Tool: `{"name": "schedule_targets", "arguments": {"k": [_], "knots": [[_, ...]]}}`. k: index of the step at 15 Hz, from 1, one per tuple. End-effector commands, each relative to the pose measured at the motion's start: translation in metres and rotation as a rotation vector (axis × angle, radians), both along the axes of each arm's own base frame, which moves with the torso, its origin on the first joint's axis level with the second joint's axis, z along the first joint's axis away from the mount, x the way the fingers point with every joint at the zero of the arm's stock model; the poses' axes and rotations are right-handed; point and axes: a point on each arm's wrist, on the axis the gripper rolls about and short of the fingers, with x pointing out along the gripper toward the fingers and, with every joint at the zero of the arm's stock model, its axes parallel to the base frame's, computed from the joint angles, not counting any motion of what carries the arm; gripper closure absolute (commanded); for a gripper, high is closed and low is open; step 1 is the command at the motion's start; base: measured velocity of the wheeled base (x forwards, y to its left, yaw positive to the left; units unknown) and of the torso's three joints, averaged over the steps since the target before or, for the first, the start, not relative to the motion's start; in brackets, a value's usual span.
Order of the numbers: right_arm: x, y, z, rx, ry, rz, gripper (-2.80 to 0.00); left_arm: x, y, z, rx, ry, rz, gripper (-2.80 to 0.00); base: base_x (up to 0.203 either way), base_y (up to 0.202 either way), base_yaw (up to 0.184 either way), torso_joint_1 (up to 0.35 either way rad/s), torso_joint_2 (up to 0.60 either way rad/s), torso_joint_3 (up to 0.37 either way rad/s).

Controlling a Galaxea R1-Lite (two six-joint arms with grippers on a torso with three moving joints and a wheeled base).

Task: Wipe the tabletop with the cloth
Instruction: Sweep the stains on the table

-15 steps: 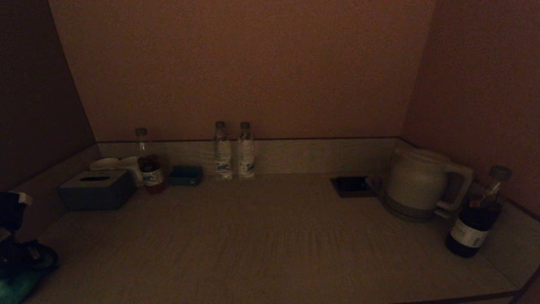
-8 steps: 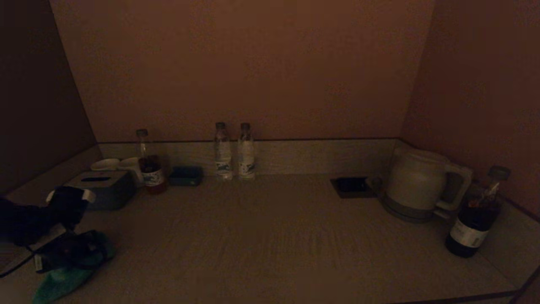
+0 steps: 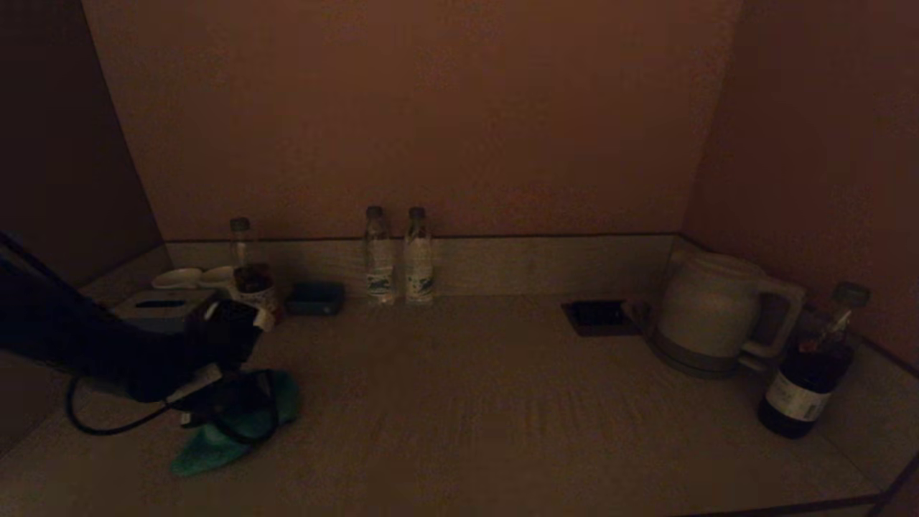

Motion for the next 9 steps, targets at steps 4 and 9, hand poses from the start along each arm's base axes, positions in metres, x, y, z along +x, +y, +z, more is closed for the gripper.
{"name": "schedule_targets", "arguments": {"k": [4,9], "knots": [[0.000,0.000,0.000,0.000,0.000,0.001,0.00,0.012,-0.077,0.004,-0.015,-0.081,-0.176,0.00,0.000,0.000,0.000,0.000,0.00,0.000],[0.000,0.000,0.000,0.000,0.000,0.001,0.00,0.002,-0.132,0.012,-0.034,-0.139,-0.327,0.00,0.000,0.000,0.000,0.000,0.00,0.000]]}}
